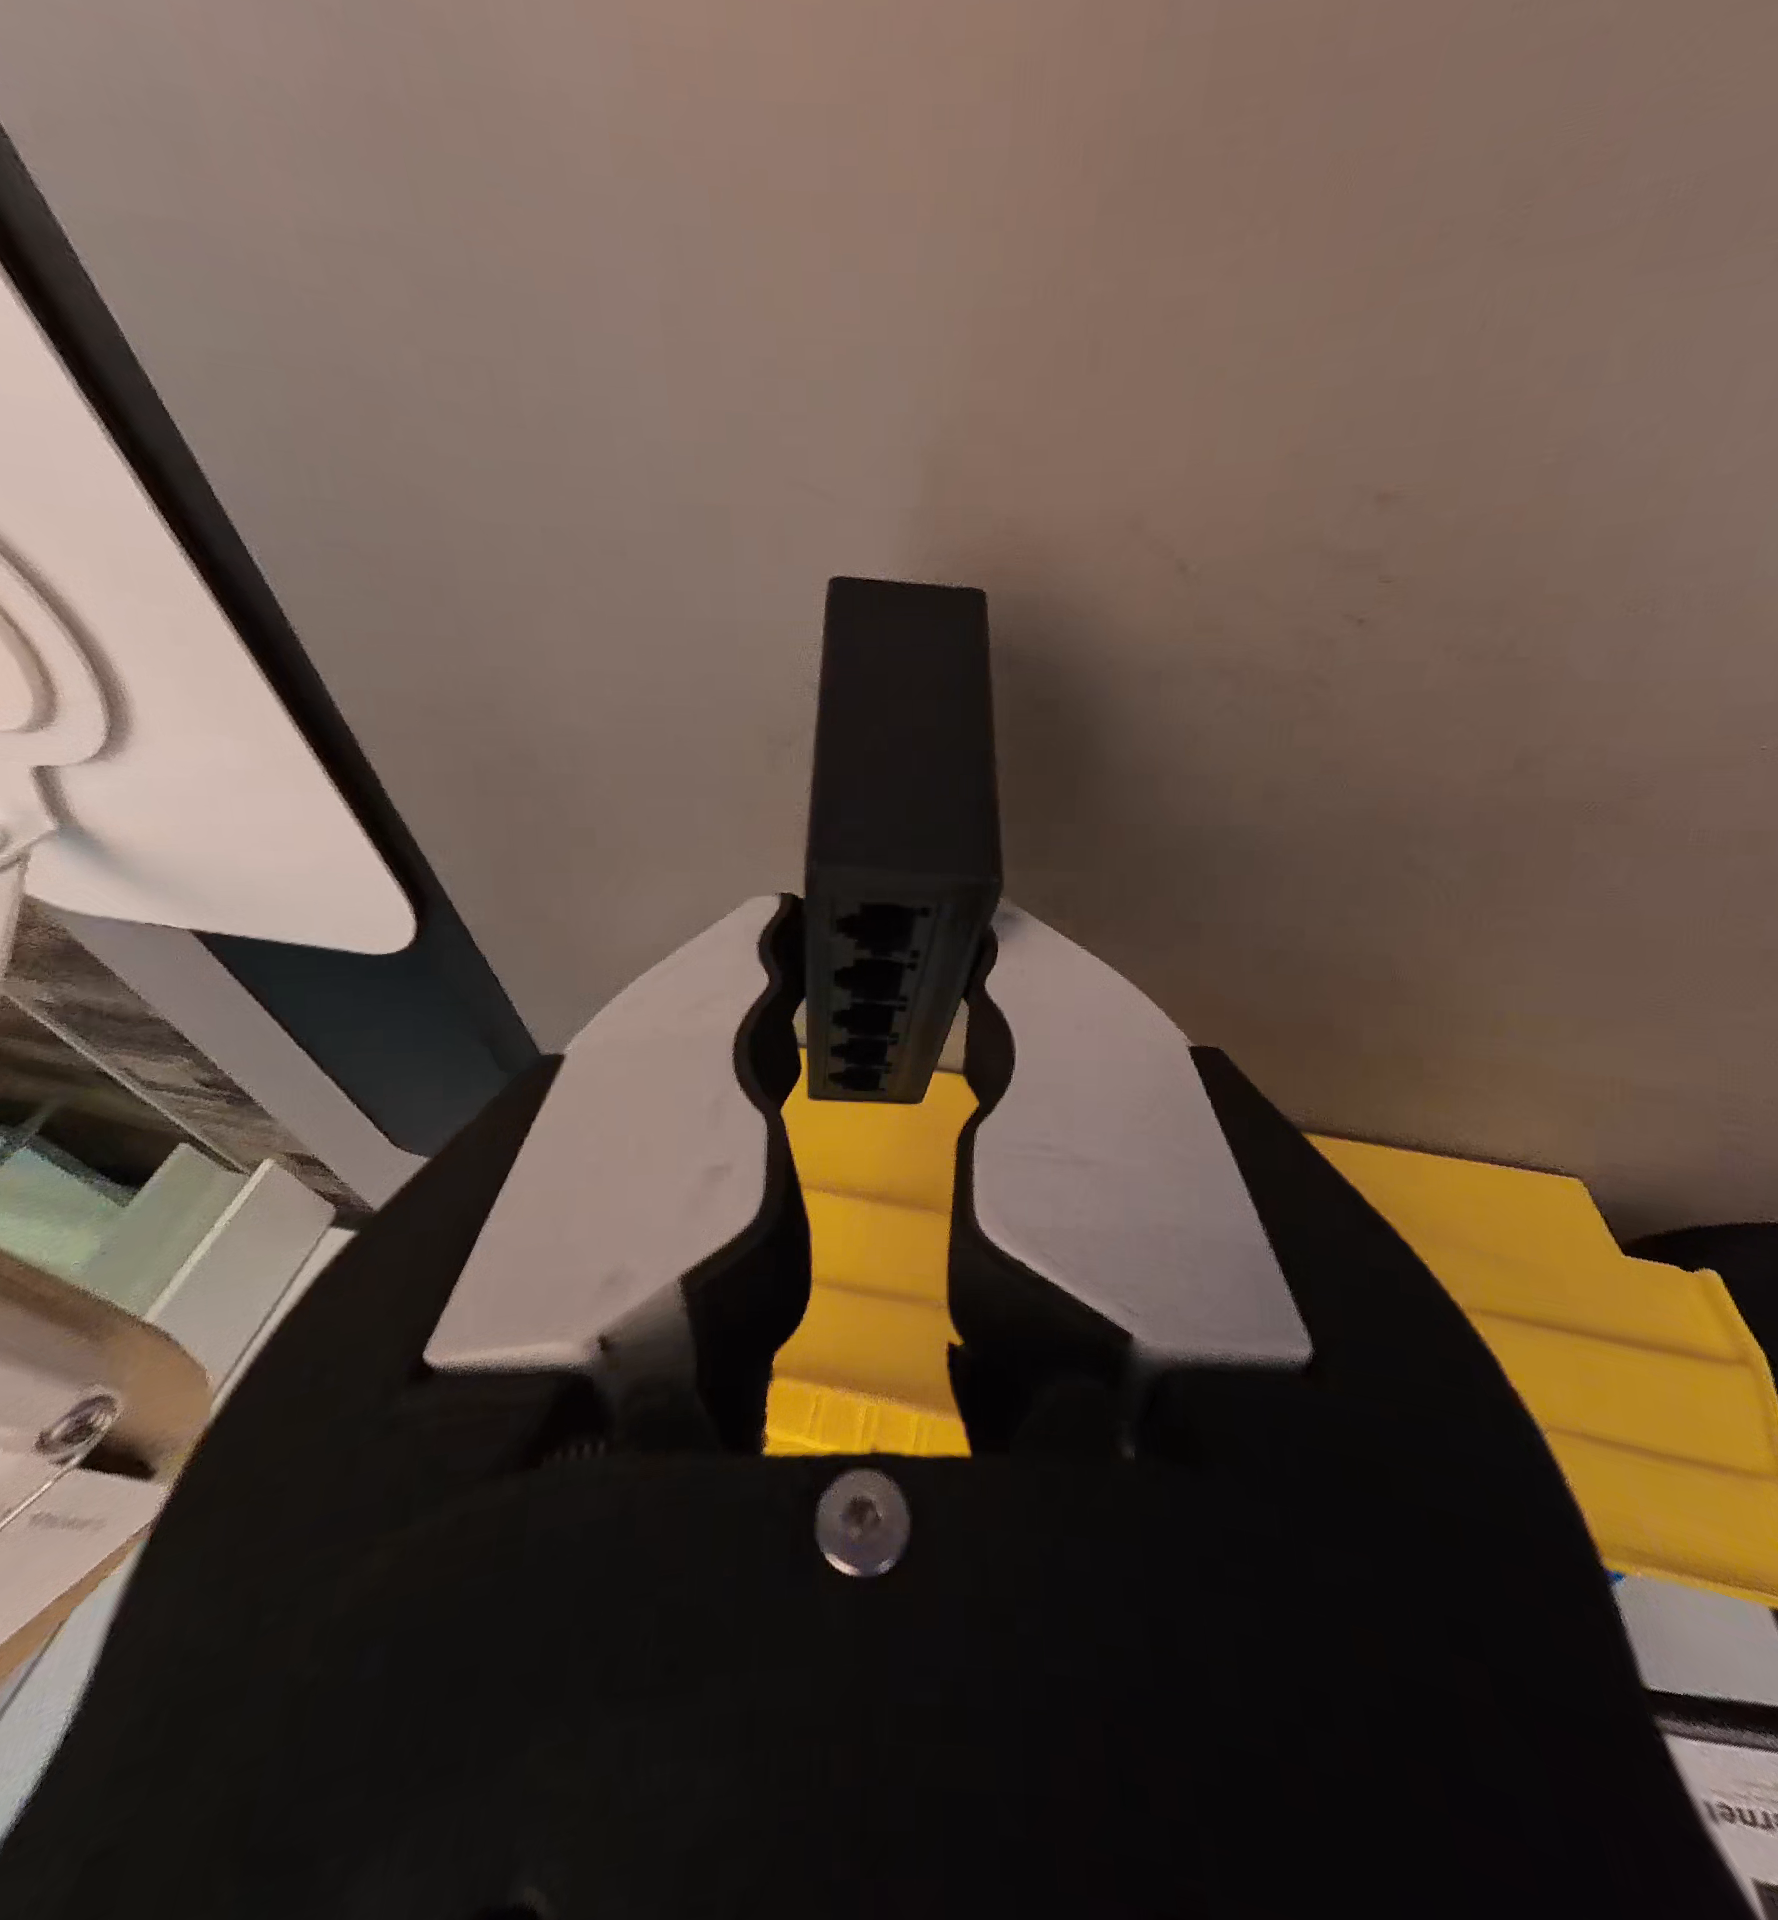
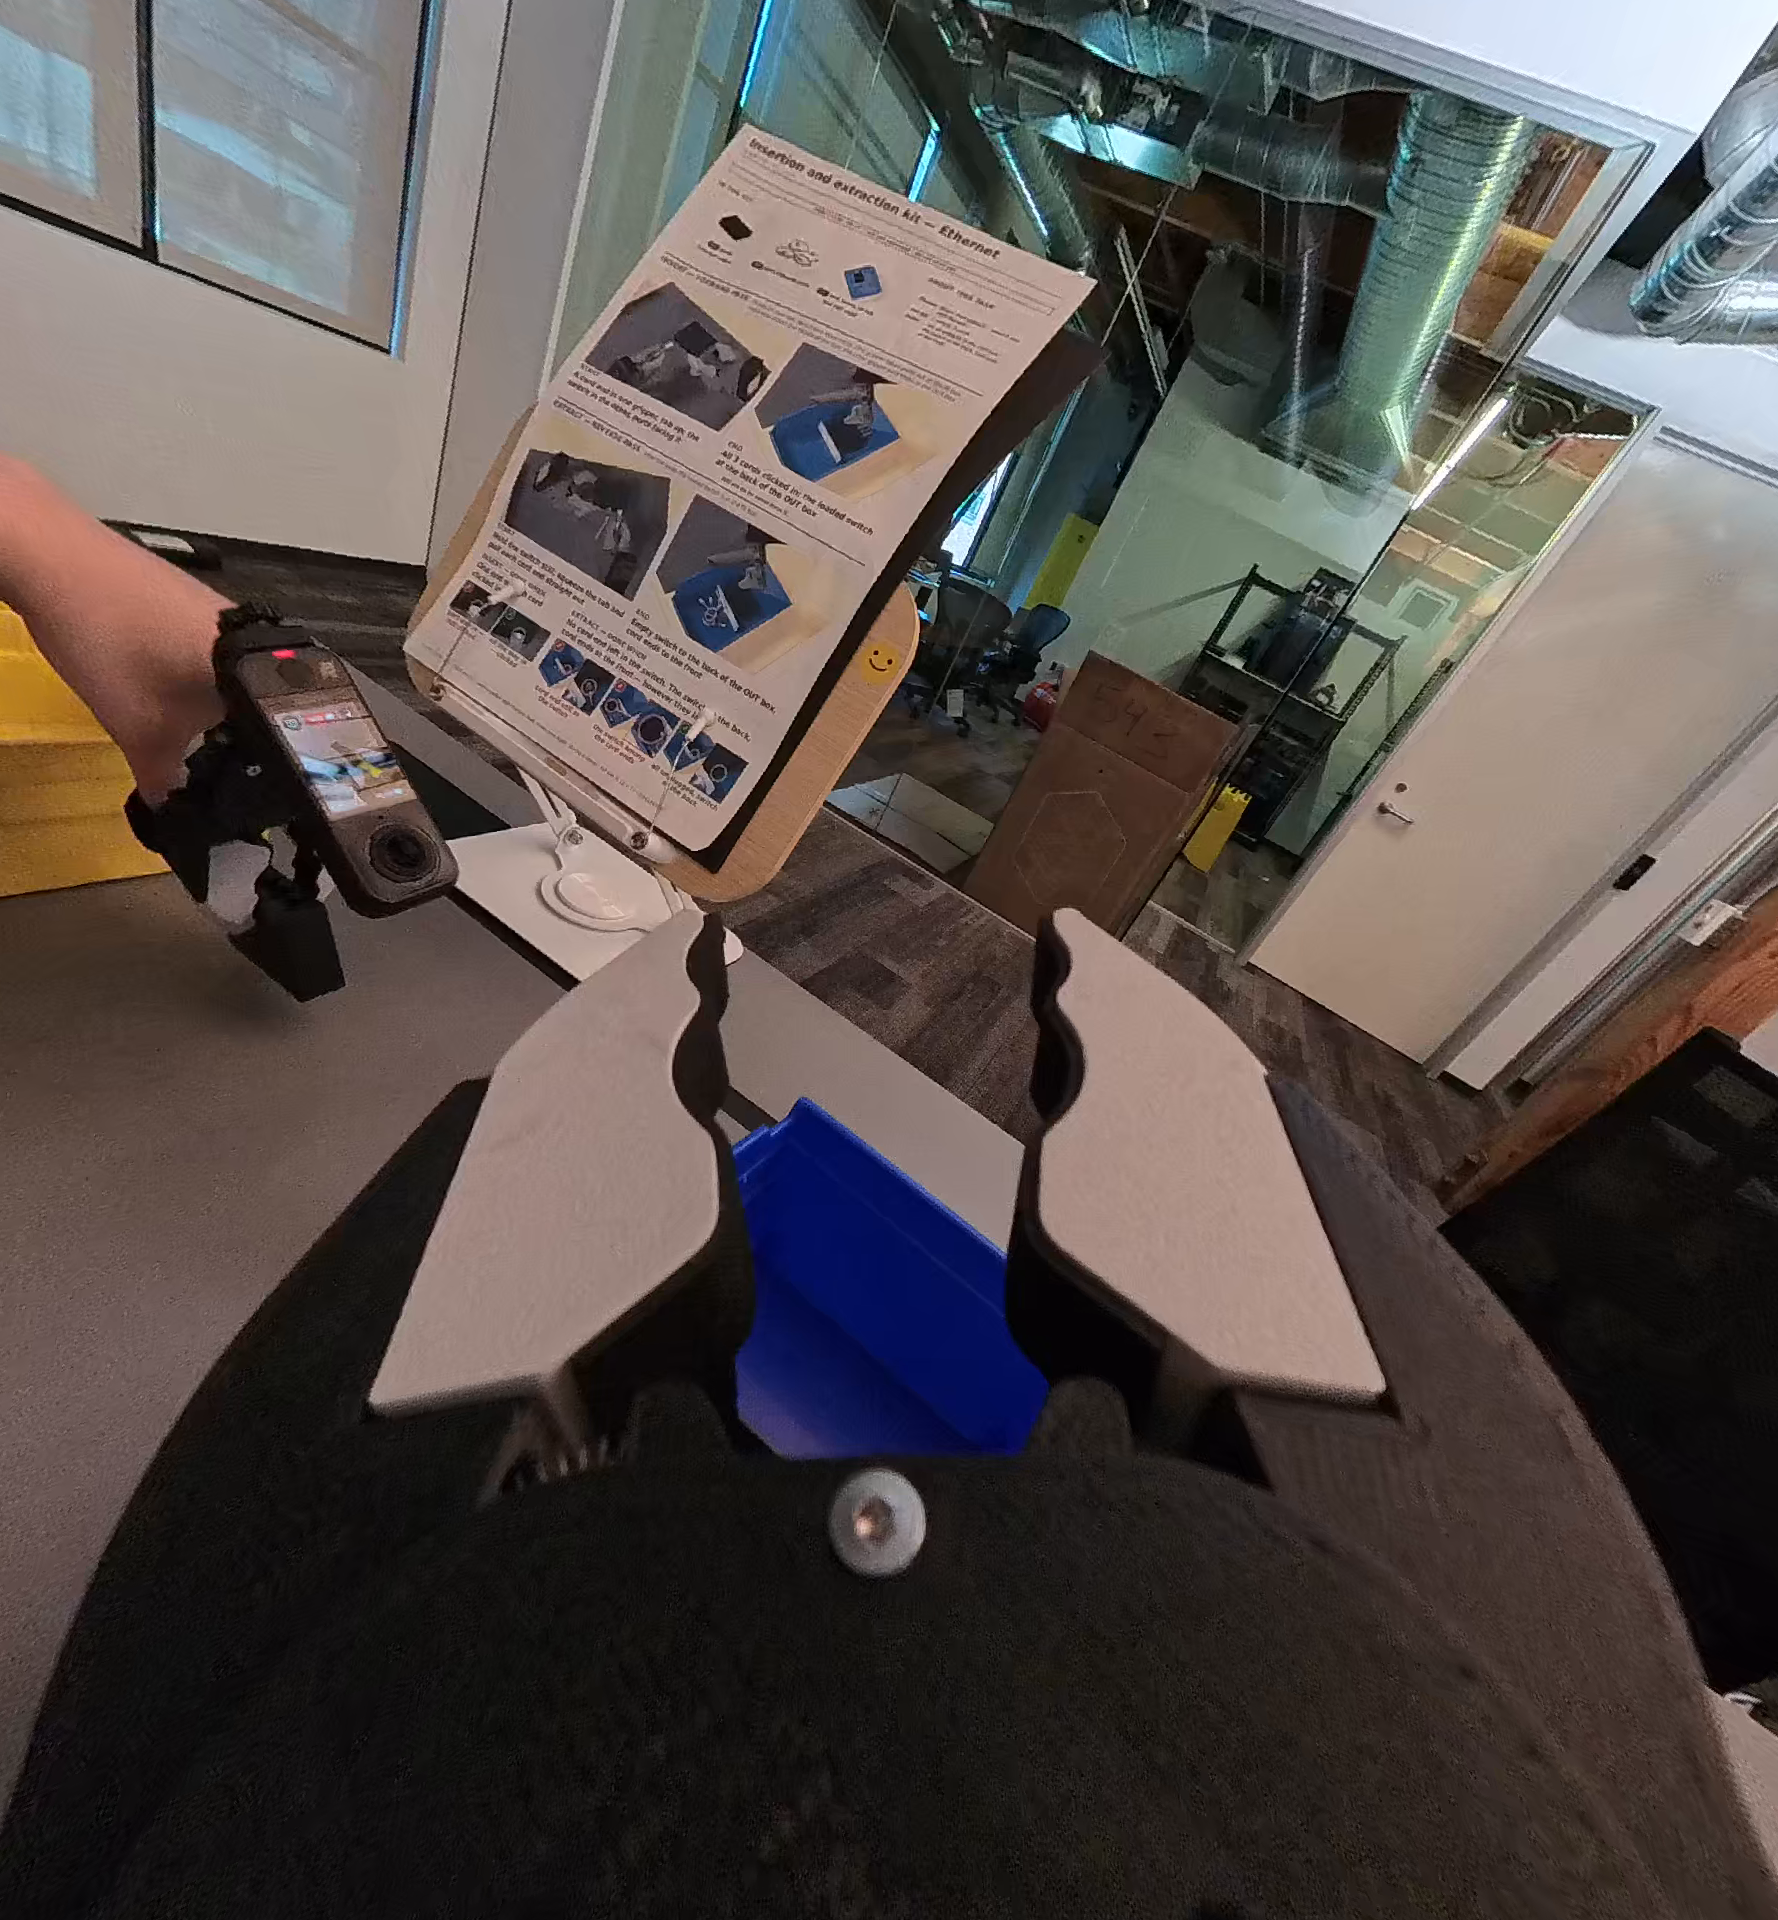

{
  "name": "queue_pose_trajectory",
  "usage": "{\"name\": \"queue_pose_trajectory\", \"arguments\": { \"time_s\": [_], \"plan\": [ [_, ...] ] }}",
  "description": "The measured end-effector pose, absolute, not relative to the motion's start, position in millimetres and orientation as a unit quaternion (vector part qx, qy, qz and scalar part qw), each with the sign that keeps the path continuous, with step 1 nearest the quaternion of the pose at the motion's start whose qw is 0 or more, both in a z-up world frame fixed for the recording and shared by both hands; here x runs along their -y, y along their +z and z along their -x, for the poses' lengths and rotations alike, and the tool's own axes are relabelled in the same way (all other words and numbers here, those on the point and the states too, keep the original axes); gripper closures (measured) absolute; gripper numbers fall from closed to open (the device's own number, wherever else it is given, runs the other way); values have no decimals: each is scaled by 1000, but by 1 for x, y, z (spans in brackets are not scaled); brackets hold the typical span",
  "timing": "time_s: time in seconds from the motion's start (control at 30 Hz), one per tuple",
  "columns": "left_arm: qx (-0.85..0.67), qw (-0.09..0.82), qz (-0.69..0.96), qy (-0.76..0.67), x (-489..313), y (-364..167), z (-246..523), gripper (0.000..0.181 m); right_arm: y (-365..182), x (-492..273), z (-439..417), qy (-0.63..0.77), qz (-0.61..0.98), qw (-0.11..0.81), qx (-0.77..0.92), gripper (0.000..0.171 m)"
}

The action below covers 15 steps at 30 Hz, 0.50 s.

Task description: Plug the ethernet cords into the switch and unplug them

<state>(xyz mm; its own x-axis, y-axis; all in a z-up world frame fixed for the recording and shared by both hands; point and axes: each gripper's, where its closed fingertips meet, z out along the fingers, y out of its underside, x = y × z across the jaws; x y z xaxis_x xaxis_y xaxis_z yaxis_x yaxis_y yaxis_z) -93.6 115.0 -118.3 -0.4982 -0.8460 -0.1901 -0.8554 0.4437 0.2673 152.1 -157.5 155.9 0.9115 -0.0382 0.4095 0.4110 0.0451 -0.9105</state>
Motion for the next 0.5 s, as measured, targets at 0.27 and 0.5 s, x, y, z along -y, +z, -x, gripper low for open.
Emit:
{"name": "queue_pose_trajectory", "arguments": {
  "time_s": [0.27,0.5],
  "plan": [
    [-852,-8,494,176,-116,-132,96,154,146,147,-147,-157,689,690,158,113],
    [-837,-8,525,153,-114,-136,90,153,142,144,-146,-155,695,682,166,113]
  ]
}}
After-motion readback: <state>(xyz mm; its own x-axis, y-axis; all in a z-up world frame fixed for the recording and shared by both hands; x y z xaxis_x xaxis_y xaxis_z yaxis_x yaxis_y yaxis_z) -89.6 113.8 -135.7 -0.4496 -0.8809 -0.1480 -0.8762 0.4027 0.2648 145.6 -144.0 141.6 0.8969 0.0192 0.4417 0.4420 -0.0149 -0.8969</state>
